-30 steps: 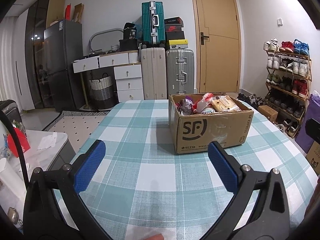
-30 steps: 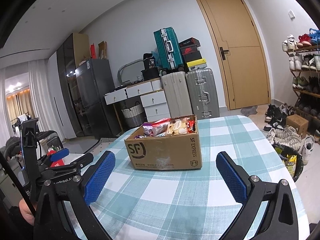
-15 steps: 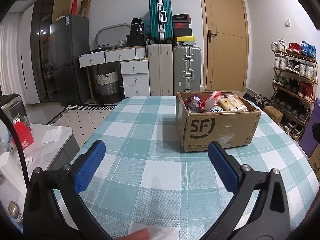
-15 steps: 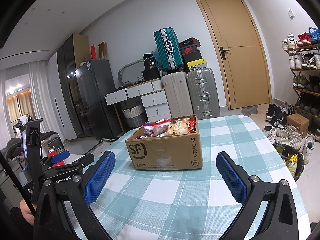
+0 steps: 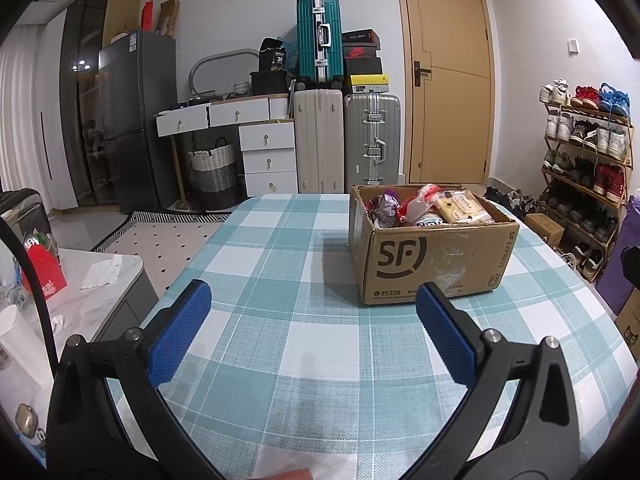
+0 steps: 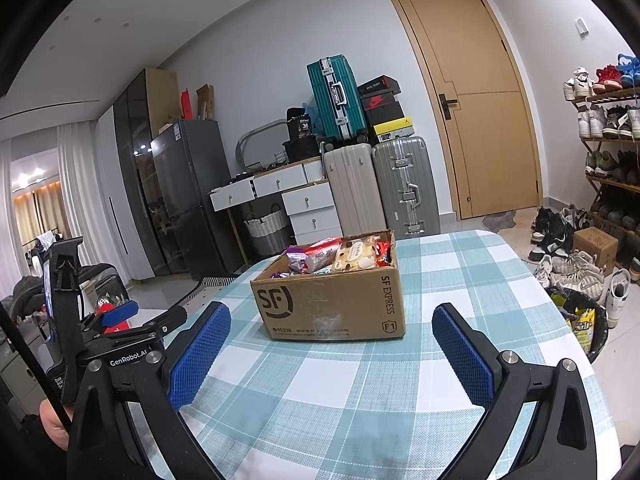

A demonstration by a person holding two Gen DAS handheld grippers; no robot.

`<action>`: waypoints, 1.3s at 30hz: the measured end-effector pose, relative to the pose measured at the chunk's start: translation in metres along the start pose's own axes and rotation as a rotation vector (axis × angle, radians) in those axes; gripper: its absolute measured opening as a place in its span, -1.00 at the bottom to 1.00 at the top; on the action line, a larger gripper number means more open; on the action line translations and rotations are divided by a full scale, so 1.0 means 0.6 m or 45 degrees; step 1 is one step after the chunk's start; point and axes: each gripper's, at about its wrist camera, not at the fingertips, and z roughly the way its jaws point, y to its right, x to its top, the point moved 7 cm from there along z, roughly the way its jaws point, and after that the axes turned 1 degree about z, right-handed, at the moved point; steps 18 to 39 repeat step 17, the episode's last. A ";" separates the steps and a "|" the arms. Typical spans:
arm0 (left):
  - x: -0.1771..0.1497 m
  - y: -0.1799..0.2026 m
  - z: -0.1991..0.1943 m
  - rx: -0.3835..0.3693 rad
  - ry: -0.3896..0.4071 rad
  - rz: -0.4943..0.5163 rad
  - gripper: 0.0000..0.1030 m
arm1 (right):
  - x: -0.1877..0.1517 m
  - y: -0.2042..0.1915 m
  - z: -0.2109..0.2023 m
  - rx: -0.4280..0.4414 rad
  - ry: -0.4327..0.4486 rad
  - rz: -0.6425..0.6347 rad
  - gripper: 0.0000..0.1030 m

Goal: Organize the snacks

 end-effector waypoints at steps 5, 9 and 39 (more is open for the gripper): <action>-0.002 -0.002 0.003 0.024 -0.008 0.009 0.98 | -0.001 0.000 0.000 0.002 -0.002 0.001 0.99; -0.001 -0.001 0.003 0.015 -0.008 0.007 0.98 | 0.000 -0.001 0.001 0.002 -0.012 0.002 0.99; -0.004 0.005 0.008 0.009 -0.012 0.024 0.98 | 0.003 0.000 0.003 0.001 -0.014 0.004 0.99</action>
